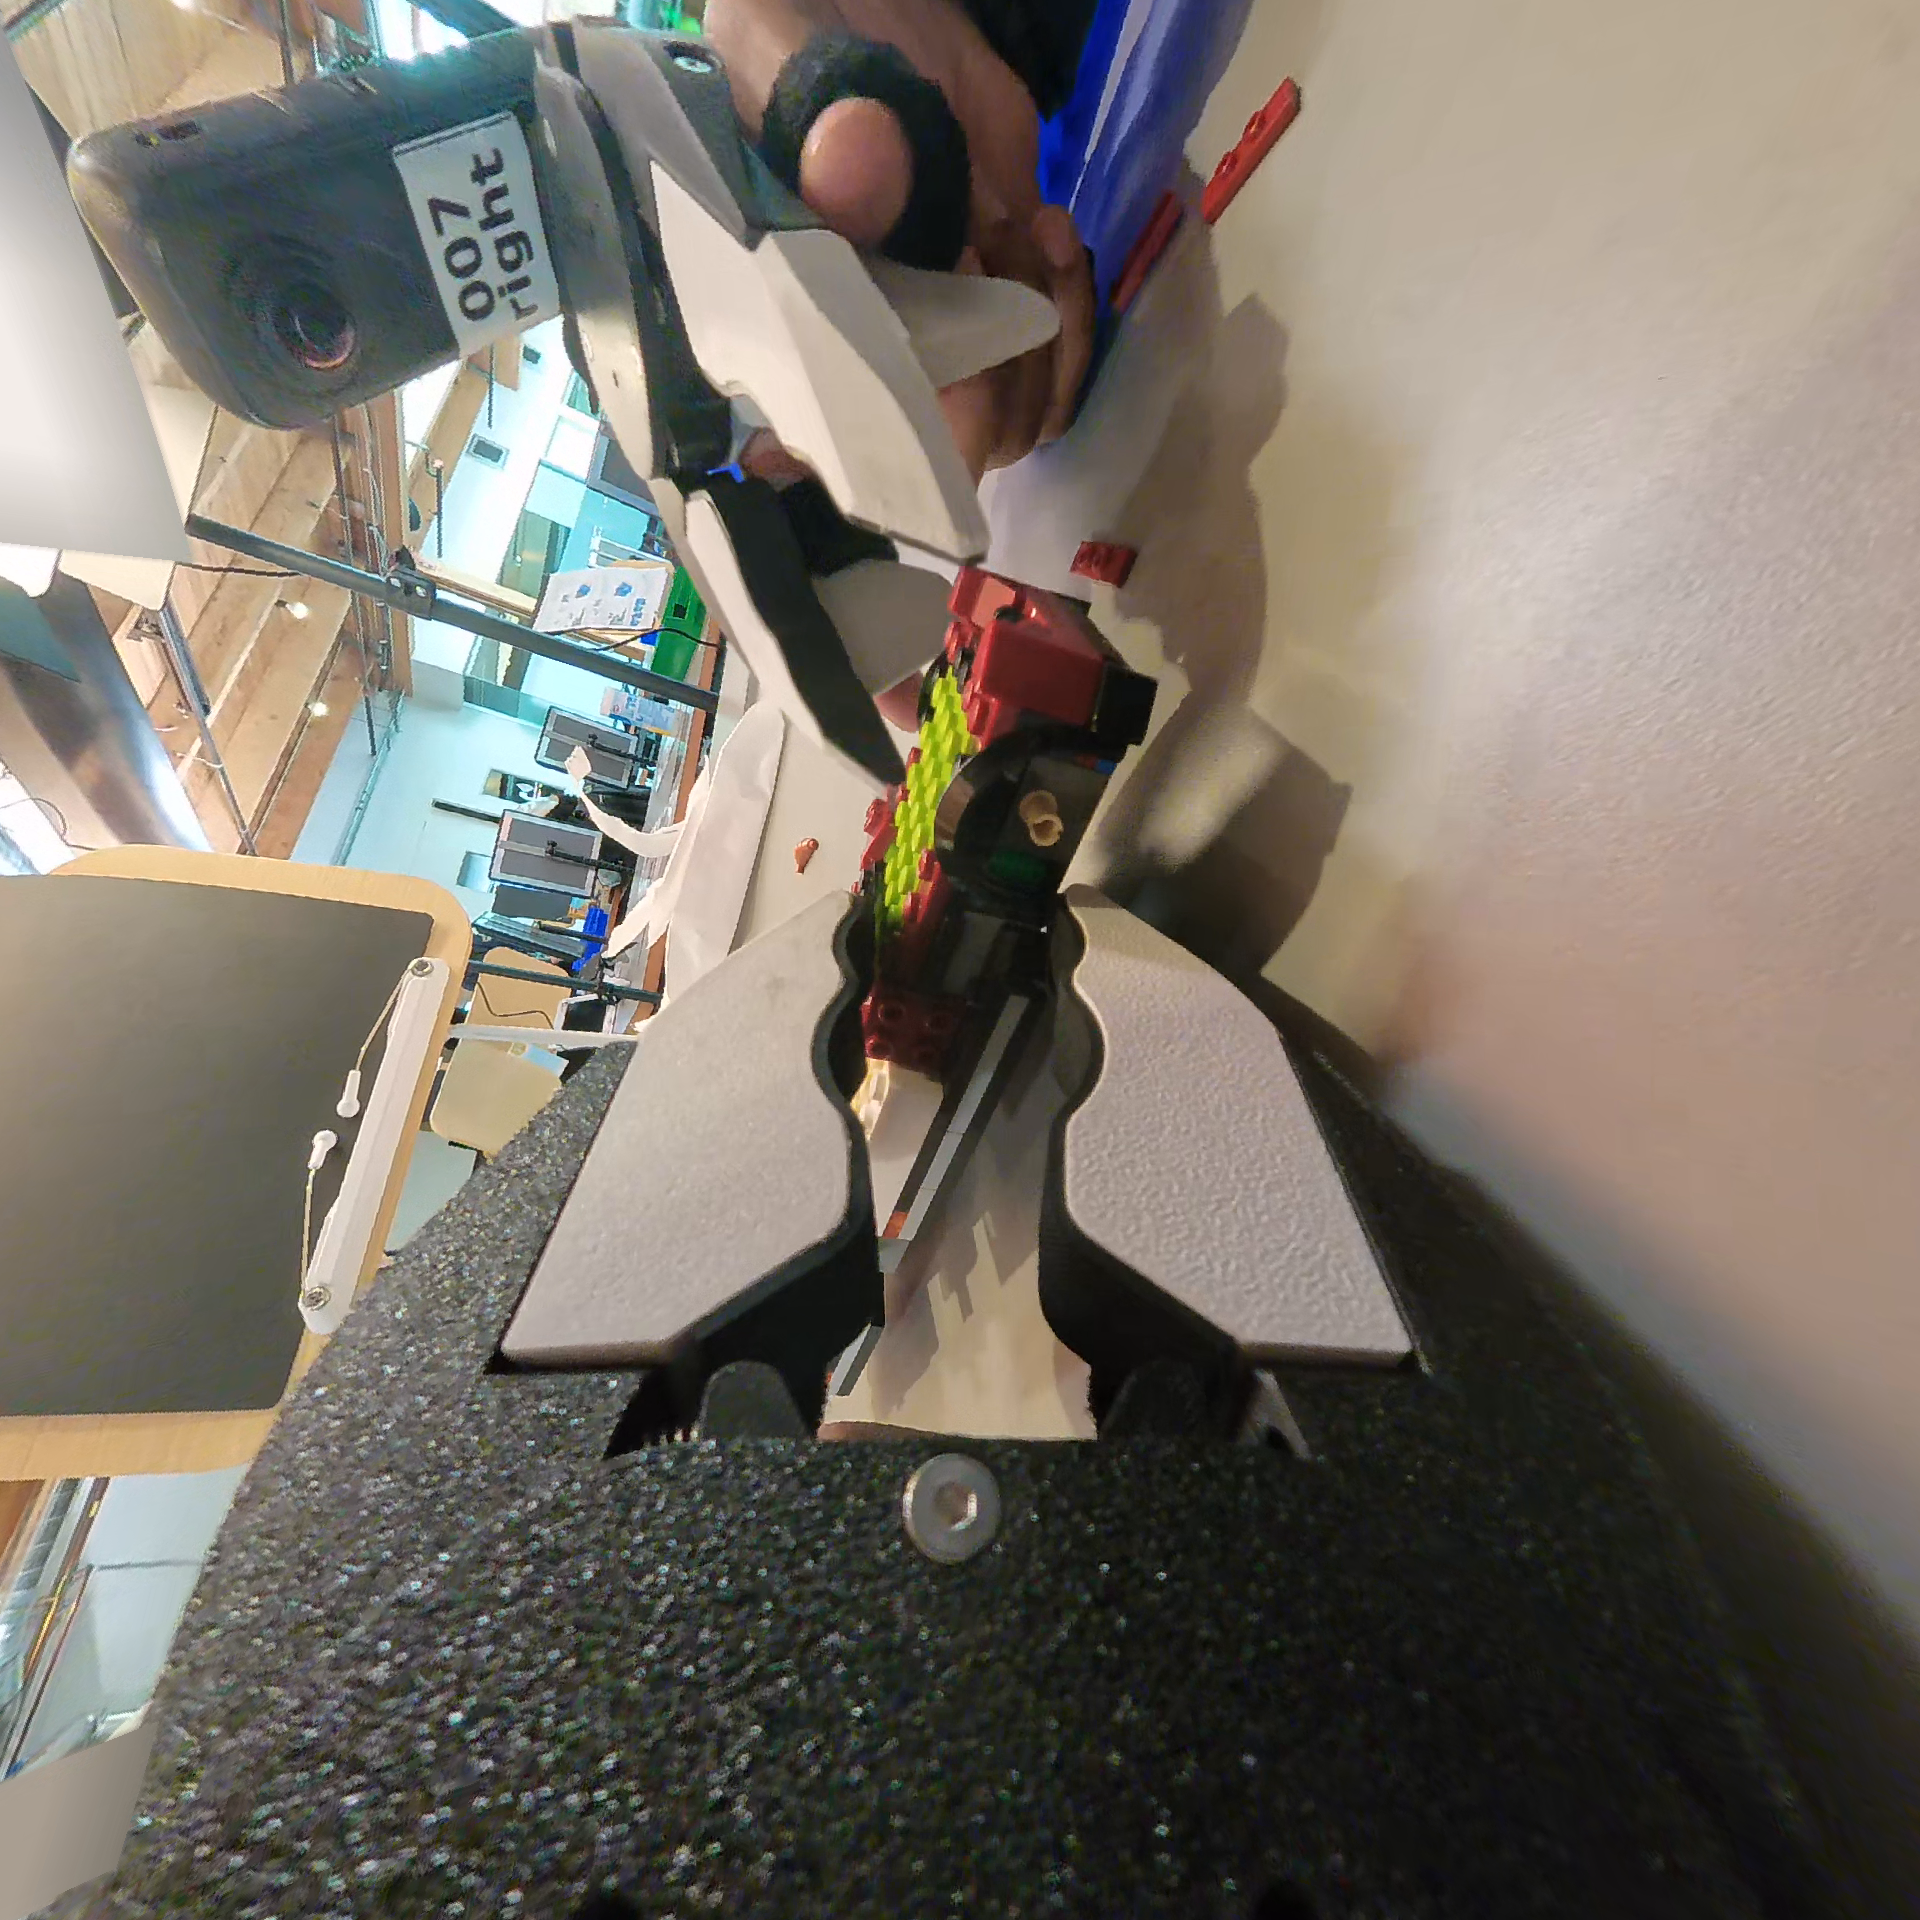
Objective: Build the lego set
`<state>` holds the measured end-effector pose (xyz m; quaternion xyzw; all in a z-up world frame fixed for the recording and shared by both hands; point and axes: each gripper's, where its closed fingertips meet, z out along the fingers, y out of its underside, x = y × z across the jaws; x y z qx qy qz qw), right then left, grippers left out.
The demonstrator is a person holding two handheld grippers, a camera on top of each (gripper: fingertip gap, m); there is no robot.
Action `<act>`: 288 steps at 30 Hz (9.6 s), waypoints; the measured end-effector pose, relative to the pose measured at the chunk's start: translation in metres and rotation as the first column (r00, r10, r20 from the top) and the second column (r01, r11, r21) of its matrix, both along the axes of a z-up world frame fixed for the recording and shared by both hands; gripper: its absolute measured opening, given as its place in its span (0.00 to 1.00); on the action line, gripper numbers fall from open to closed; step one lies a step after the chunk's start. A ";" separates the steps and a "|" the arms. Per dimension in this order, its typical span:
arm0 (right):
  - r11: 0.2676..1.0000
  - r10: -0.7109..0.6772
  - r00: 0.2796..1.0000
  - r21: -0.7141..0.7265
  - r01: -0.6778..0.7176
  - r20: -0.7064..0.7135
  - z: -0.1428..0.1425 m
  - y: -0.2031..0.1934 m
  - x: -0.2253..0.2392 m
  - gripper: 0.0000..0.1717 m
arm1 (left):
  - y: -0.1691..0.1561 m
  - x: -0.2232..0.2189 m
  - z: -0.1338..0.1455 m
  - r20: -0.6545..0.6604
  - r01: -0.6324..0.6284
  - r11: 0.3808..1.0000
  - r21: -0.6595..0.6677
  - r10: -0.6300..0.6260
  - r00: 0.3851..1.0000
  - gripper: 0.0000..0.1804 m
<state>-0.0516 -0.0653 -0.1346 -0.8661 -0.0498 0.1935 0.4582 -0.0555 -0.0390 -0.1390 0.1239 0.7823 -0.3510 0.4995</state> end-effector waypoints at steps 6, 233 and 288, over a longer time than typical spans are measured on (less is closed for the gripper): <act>0.999 0.047 0.997 0.008 -0.048 0.057 -0.001 0.000 -0.012 0.38 | 0.000 0.000 0.000 -0.004 0.001 1.000 -0.002 -0.001 1.000 0.18; 0.944 -0.021 0.286 0.113 -0.310 0.958 0.001 0.023 -0.008 0.28 | 0.004 0.026 0.009 0.182 -0.187 0.980 0.065 0.173 0.968 0.19; 0.907 -0.172 0.530 0.343 -0.242 0.830 0.032 0.029 0.004 0.30 | 0.006 0.009 0.041 0.120 -0.068 0.979 -0.194 0.093 0.988 0.18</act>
